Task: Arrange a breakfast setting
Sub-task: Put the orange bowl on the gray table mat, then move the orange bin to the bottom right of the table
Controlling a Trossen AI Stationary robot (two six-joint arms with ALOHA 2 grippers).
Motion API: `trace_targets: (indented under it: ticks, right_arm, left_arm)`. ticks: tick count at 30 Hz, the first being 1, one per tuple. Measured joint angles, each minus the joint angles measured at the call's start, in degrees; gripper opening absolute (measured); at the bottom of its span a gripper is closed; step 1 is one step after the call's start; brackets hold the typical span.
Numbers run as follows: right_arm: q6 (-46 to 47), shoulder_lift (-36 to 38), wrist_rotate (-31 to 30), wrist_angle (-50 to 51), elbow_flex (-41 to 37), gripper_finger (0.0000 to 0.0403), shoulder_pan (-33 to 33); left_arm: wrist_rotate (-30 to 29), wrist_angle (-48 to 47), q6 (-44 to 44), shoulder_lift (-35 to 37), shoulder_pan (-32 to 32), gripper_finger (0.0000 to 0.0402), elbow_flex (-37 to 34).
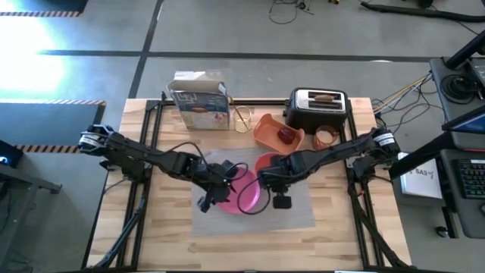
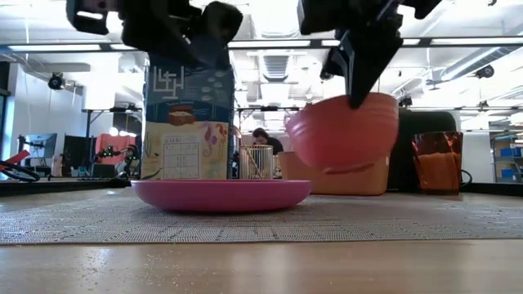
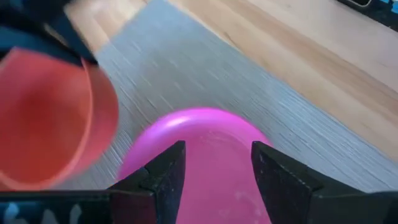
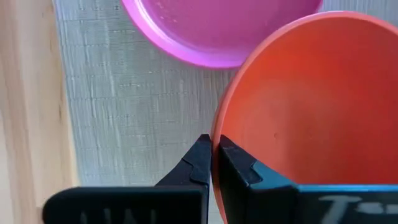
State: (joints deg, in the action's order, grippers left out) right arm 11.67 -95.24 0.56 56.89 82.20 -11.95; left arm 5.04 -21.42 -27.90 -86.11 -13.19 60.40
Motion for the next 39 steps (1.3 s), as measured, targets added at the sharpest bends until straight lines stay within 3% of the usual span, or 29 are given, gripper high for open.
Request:
trace_targets:
  ticks: [6, 13, 18, 27, 39]
  right_arm:
    - [9.26, -0.12, 0.28, -0.38, -4.38, 0.0008, -0.17]
    - [13.84, -0.13, 0.1, -5.9, -9.32, 0.0008, -0.19]
    - [18.7, -0.13, 0.1, -9.05, -10.08, 0.0009, -0.17]
    - [19.22, -0.13, 0.59, -10.0, -7.86, 0.0013, -0.17]
    - [18.12, -0.13, 2.47, -6.91, -3.91, 0.0111, -0.12]
  left_arm:
    - [0.04, -7.73, 7.14, -0.02, -0.88, 0.0166, -0.04]
    - [0.07, -7.86, 7.5, -0.02, -3.59, 0.0166, -0.04]
    - [0.11, -7.9, 8.45, -0.02, -4.96, 0.0166, -0.04]
    - [0.11, -7.88, 9.18, -0.02, -7.46, 0.0166, -0.04]
    - [0.09, -9.52, 9.2, -0.04, -8.02, 0.0166, -0.04]
